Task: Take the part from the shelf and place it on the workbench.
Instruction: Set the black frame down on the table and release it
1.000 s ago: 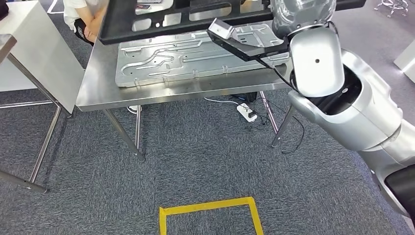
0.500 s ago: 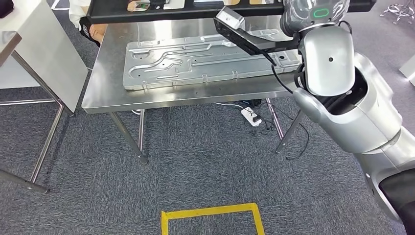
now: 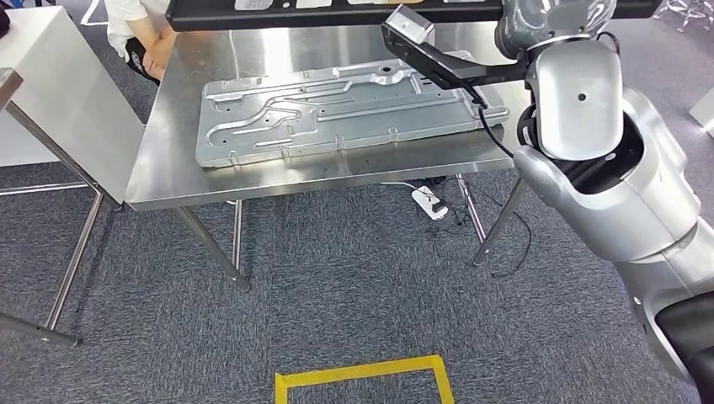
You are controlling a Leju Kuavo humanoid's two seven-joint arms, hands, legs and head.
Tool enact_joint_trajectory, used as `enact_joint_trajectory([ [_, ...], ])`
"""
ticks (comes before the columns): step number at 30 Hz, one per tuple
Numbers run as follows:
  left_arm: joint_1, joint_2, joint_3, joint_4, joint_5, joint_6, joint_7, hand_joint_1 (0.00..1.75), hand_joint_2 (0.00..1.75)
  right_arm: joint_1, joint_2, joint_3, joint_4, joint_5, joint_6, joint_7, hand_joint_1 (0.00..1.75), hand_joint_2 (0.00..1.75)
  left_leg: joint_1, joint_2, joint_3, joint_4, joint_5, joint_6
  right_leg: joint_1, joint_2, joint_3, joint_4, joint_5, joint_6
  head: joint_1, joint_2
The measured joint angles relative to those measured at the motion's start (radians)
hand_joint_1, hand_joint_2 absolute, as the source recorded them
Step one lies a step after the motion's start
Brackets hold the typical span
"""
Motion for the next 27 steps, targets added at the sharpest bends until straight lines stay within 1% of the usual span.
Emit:
enact_joint_trajectory([
  [1, -0.001, 0.001, 0.0, 0.0, 0.0, 0.0, 0.0, 0.0, 1.75, 0.0, 0.0, -0.002, 0.0, 0.0, 0.002, -0.001, 1.75, 1.75, -0.003, 0.0, 0.011, -0.025, 0.001, 0.005, 0.0, 0.0, 0.001, -0.001, -0.003, 0.004, 0.0, 0.0],
  [2, -0.002, 0.001, 0.0, 0.0, 0.0, 0.0, 0.0, 0.0, 1.75, -0.001, 0.0, -0.003, 0.0, 0.001, 0.005, -0.003, 1.75, 1.75, -0.006, 0.001, 0.016, -0.029, -0.006, 0.009, 0.001, 0.001, 0.001, -0.003, -0.004, 0.009, 0.0, 0.0],
  [4, -0.004, 0.001, 0.0, 0.0, -0.001, -0.001, 0.0, 0.0, 1.75, 0.0, 0.0, -0.005, -0.001, 0.002, 0.012, -0.008, 1.75, 1.75, -0.003, 0.002, 0.026, -0.044, -0.007, 0.016, 0.002, 0.0, 0.005, -0.004, -0.008, 0.019, 0.0, 0.0],
  [5, -0.003, 0.001, 0.0, 0.0, -0.001, -0.001, 0.0, 0.0, 1.75, 0.0, 0.0, -0.005, -0.002, 0.004, 0.015, -0.01, 1.75, 1.75, 0.0, 0.003, 0.035, -0.053, -0.007, 0.02, 0.003, -0.002, 0.002, 0.008, -0.017, 0.023, 0.001, 0.0],
  [6, -0.002, 0.001, 0.0, 0.0, -0.001, -0.002, 0.0, 0.0, 1.75, -0.001, -0.001, -0.006, -0.002, 0.005, 0.019, -0.013, 1.75, 1.75, 0.003, 0.004, 0.044, -0.061, -0.007, 0.024, 0.004, -0.003, -0.014, 0.042, -0.034, 0.026, 0.002, 0.0],
  [7, -0.001, 0.0, 0.0, 0.0, -0.001, -0.002, 0.0, 0.0, 1.75, 0.0, -0.001, -0.006, -0.002, 0.007, 0.022, -0.015, 1.75, 1.75, 0.004, 0.005, 0.051, -0.065, -0.009, 0.028, 0.004, -0.005, -0.042, 0.096, -0.057, 0.028, 0.004, 0.0],
  [8, -0.001, 0.0, 0.0, 0.0, -0.001, -0.002, 0.0, 0.0, 1.75, 0.0, -0.001, -0.006, -0.002, 0.008, 0.024, -0.015, 1.75, 1.75, 0.004, 0.006, 0.054, -0.065, -0.013, 0.032, 0.004, -0.006, -0.081, 0.162, -0.082, 0.029, 0.004, 0.0],
  [9, -0.002, 0.0, 0.0, 0.0, -0.001, -0.002, 0.0, 0.0, 1.75, 0.001, -0.001, -0.007, -0.002, 0.008, 0.025, -0.016, 1.75, 1.75, 0.004, 0.005, 0.056, -0.063, -0.018, 0.035, 0.003, -0.006, -0.121, 0.223, -0.098, 0.031, 0.005, 0.0],
  [10, -0.003, 0.001, 0.0, 0.0, -0.001, -0.002, 0.0, 0.0, 1.75, 0.002, -0.001, -0.007, -0.001, 0.008, 0.026, -0.017, 1.75, 1.75, 0.005, 0.004, 0.06, -0.06, -0.024, 0.036, 0.002, -0.006, -0.148, 0.257, -0.097, 0.033, 0.005, 0.0],
  [11, -0.003, 0.001, 0.0, 0.0, -0.001, -0.003, 0.0, 0.0, 1.75, 0.003, -0.001, -0.007, -0.001, 0.009, 0.027, -0.017, 1.75, 1.75, 0.005, 0.003, 0.065, -0.056, -0.031, 0.035, 0.0, -0.007, -0.158, 0.256, -0.076, 0.034, 0.005, 0.0],
  [12, -0.002, 0.001, 0.0, 0.0, -0.001, -0.003, 0.0, 0.0, 1.75, 0.003, -0.001, -0.007, -0.001, 0.009, 0.028, -0.018, 1.75, 1.75, 0.006, 0.001, 0.072, -0.051, -0.04, 0.033, -0.003, -0.008, -0.149, 0.218, -0.038, 0.035, 0.005, 0.0],
  [13, -0.001, 0.001, 0.0, 0.0, -0.001, -0.003, 0.0, 0.0, 1.75, 0.003, -0.001, -0.007, -0.001, 0.009, 0.029, -0.018, 1.75, 1.75, 0.006, -0.001, 0.078, -0.045, -0.05, 0.03, -0.005, -0.009, -0.128, 0.157, 0.005, 0.036, 0.005, 0.0],
  [14, 0.0, 0.001, 0.0, 0.0, -0.001, -0.003, 0.0, 0.0, 1.75, 0.002, -0.001, -0.007, 0.0, 0.009, 0.029, -0.018, 1.75, 1.75, 0.005, -0.003, 0.081, -0.037, -0.061, 0.025, -0.005, -0.01, -0.104, 0.1, 0.034, 0.036, 0.005, 0.0],
  [15, 0.0, 0.001, 0.0, 0.0, -0.001, -0.003, 0.0, 0.0, 1.75, 0.002, 0.0, -0.007, 0.0, 0.009, 0.03, -0.019, 1.75, 1.75, 0.003, -0.004, 0.08, -0.029, -0.069, 0.019, -0.005, -0.01, -0.085, 0.057, 0.049, 0.033, 0.005, 0.0],
  [16, -0.001, 0.001, 0.0, 0.0, -0.001, -0.004, 0.0, 0.0, 1.75, 0.001, 0.0, -0.007, 0.0, 0.009, 0.03, -0.019, 1.75, 1.75, 0.002, -0.005, 0.077, -0.024, -0.074, 0.014, -0.004, -0.01, -0.076, 0.033, 0.049, 0.029, 0.005, 0.0],
  [17, -0.002, 0.001, 0.0, 0.0, 0.0, -0.004, 0.001, 0.0, 1.75, 0.001, 0.0, -0.007, 0.0, 0.009, 0.03, -0.019, 1.75, 1.75, 0.001, -0.006, 0.075, -0.022, -0.076, 0.01, -0.001, -0.008, -0.072, 0.028, 0.042, 0.024, 0.005, 0.0],
  [18, -0.002, 0.001, 0.0, 0.0, 0.0, -0.004, 0.001, 0.0, 1.75, 0.001, 0.0, -0.007, 0.0, 0.01, 0.03, -0.019, 1.75, 1.75, 0.002, -0.006, 0.075, -0.023, -0.077, 0.006, -0.002, -0.007, -0.071, 0.024, 0.038, 0.018, 0.005, 0.0],
  [19, -0.002, 0.0, 0.0, 0.0, 0.0, -0.005, 0.001, 0.0, 1.75, 0.001, 0.0, -0.007, 0.001, 0.01, 0.031, -0.02, 1.75, 1.75, 0.003, -0.005, 0.076, -0.022, -0.082, 0.001, -0.002, -0.006, -0.068, 0.019, 0.037, 0.013, 0.005, 0.0],
  [20, -0.002, 0.0, 0.0, 0.0, 0.001, -0.006, 0.001, 0.0, 1.75, 0.0, 0.0, -0.007, 0.001, 0.01, 0.031, -0.02, 1.75, 1.75, 0.004, -0.004, 0.071, -0.009, -0.091, -0.004, -0.003, -0.006, -0.062, 0.015, 0.035, 0.008, 0.004, 0.0],
  [21, -0.003, -0.001, 0.0, 0.0, 0.001, -0.007, 0.001, 0.0, 1.75, 0.0, 0.0, -0.007, 0.001, 0.011, 0.031, -0.021, 1.75, 1.75, 0.005, -0.002, 0.057, 0.023, -0.107, -0.009, -0.005, -0.006, -0.055, 0.01, 0.034, 0.003, 0.002, 0.0],
  [22, -0.003, -0.001, 0.0, 0.0, 0.002, -0.007, 0.001, 0.0, 1.75, 0.0, 0.0, -0.006, 0.001, 0.011, 0.031, -0.022, 1.75, 1.75, 0.007, -0.001, 0.028, 0.075, -0.129, -0.014, -0.006, -0.007, -0.048, 0.007, 0.031, 0.0, -0.001, 0.0],
  [23, -0.003, -0.001, 0.0, 0.0, 0.002, -0.007, 0.001, 0.0, 1.75, 0.0, 0.0, -0.006, 0.001, 0.011, 0.031, -0.022, 1.75, 1.75, 0.007, 0.0, -0.009, 0.141, -0.149, -0.018, -0.006, -0.007, -0.043, 0.005, 0.028, -0.003, -0.003, 0.0],
  [24, -0.003, -0.001, 0.0, 0.0, 0.003, -0.007, 0.001, 0.0, 1.75, 0.0, 0.0, -0.005, 0.002, 0.011, 0.031, -0.023, 1.75, 1.75, 0.008, 0.0, -0.048, 0.201, -0.162, -0.021, -0.005, -0.007, -0.038, 0.005, 0.024, -0.005, -0.003, 0.0],
  [25, -0.003, -0.001, 0.0, 0.0, 0.003, -0.007, 0.001, 0.0, 1.75, 0.0, 0.0, -0.004, 0.002, 0.01, 0.031, -0.023, 1.75, 1.75, 0.008, 0.0, -0.078, 0.238, -0.158, -0.022, -0.005, -0.007, -0.032, 0.005, 0.019, -0.005, -0.004, 0.0],
  [26, -0.002, -0.001, 0.0, 0.0, 0.003, -0.007, 0.001, 0.0, 1.75, 0.001, 0.0, -0.004, 0.003, 0.01, 0.03, -0.023, 1.75, 1.75, 0.008, 0.0, -0.092, 0.24, -0.136, -0.022, -0.004, -0.006, -0.025, 0.005, 0.014, -0.005, -0.004, 0.0],
  [27, -0.001, -0.001, 0.0, 0.0, 0.003, -0.007, 0.001, 0.0, 1.75, 0.001, 0.0, -0.003, 0.004, 0.01, 0.03, -0.024, 1.75, 1.75, 0.008, 0.0, -0.087, 0.202, -0.094, -0.019, -0.004, -0.005, -0.016, 0.005, 0.008, -0.005, -0.004, 0.0],
])
